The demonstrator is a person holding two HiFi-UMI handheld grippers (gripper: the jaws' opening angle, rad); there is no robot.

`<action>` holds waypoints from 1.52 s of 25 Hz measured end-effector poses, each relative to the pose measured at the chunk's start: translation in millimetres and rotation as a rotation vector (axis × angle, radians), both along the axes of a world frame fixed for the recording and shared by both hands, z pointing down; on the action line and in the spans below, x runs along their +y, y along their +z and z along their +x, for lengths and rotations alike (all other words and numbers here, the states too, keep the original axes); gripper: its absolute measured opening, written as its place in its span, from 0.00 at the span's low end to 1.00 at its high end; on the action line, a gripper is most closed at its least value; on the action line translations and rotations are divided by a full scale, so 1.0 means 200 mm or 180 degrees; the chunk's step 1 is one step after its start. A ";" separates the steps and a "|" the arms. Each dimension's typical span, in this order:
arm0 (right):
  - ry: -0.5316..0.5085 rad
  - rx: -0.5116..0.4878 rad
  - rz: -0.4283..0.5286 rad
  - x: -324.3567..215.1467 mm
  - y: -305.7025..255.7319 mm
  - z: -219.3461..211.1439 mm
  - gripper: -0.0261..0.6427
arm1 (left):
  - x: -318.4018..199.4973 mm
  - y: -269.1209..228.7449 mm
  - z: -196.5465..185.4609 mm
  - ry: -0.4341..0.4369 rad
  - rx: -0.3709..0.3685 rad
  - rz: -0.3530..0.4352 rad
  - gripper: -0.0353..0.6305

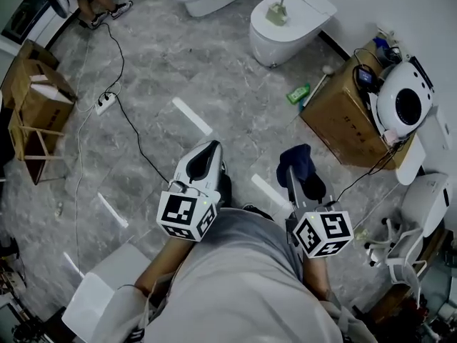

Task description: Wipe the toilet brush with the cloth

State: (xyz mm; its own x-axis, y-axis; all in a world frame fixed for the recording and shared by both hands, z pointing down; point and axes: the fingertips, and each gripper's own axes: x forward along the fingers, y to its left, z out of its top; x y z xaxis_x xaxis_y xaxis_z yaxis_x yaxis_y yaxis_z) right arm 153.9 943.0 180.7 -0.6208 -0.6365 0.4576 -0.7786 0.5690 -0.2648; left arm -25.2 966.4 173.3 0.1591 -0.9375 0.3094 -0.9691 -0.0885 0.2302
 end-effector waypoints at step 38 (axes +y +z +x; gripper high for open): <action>0.0308 -0.0017 0.0026 -1.70 0.08 -0.84 0.20 | -1.57 0.07 -0.86 0.0232 -0.0071 -0.0016 0.05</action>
